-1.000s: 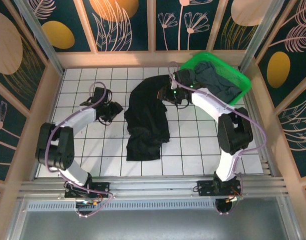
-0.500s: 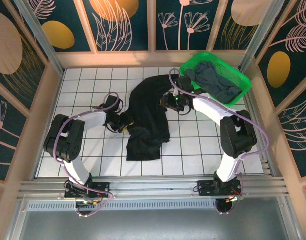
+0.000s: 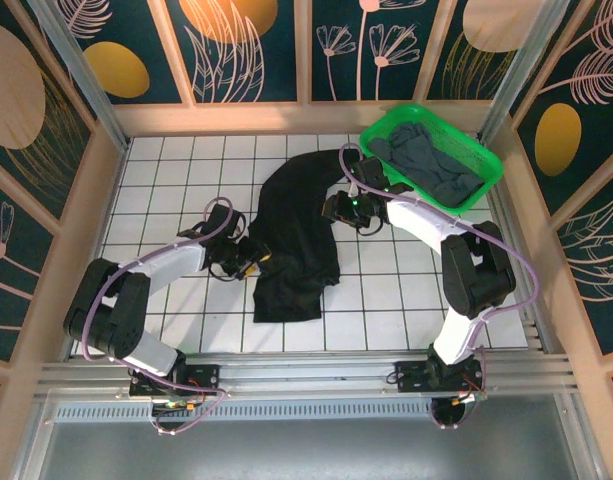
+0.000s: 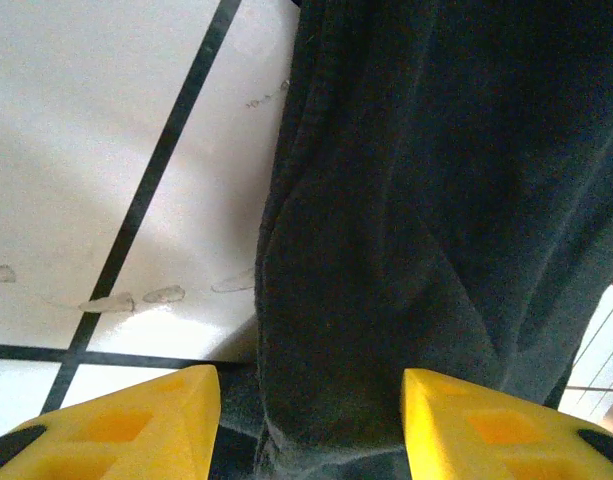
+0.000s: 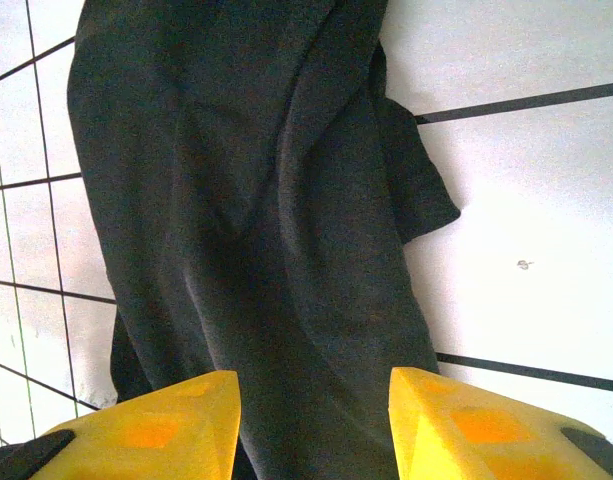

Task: Fold and stack the t-shirts

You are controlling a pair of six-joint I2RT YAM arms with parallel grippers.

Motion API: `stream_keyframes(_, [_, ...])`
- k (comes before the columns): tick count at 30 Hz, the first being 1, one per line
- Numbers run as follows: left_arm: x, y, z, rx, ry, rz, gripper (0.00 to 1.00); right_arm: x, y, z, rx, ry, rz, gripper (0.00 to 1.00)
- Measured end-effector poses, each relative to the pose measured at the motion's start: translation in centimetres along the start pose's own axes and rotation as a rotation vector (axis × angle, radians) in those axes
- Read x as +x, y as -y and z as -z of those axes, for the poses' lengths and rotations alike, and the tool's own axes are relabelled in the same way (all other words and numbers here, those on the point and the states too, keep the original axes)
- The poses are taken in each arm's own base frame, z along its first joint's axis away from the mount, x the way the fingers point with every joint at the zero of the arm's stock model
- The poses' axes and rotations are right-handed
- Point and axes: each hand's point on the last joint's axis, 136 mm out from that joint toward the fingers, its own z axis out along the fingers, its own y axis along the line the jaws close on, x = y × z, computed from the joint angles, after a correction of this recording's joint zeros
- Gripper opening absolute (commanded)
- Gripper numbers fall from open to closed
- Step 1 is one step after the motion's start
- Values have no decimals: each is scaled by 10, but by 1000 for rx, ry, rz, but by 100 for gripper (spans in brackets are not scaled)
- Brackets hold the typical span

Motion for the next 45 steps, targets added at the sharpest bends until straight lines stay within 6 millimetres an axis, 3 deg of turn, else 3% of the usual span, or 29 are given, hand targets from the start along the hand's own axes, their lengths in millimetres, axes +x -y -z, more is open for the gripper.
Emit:
stream_keyframes(4, [-2, -3, -8, -12, -4, 12, 39, 0, -1, 2, -4, 5, 2, 44])
stream_keyframes(8, [-8, -1, -15, -25, 2, 20, 0, 0, -3, 8, -13, 17, 4, 44])
stream_keyframes(13, [-28, 24, 4, -13, 90, -9, 0, 11, 4, 13, -6, 15, -21, 43])
stream_keyframes(16, [-47, 66, 43, 56, 196, -49, 0, 25, 19, 14, 19, 0, -63, 41])
stream_keyframes(18, [-57, 101, 83, 136, 290, -83, 0, 33, 29, 13, 31, -7, -101, 41])
stream_keyframes(21, [-67, 138, 145, 226, 428, -111, 0, 37, 43, 11, 46, -9, -160, 40])
stream_keyframes(26, [-80, 163, 228, 282, 646, -111, 0, 34, 45, 10, 48, 7, -194, 38])
stream_keyframes(29, [-88, 170, 257, 289, 737, -111, 0, 33, 38, 5, 50, 2, -180, 38])
stream_keyframes(35, [-106, 161, 265, 238, 798, -94, 0, 51, 6, -15, 36, -58, -100, 38])
stream_keyframes(40, [-122, 158, 265, 207, 815, -82, 0, 93, -16, -30, 48, -165, 19, 42])
stream_keyframes(45, [-128, 162, 270, 210, 825, -87, 0, 131, -20, -32, 72, -277, 68, 45])
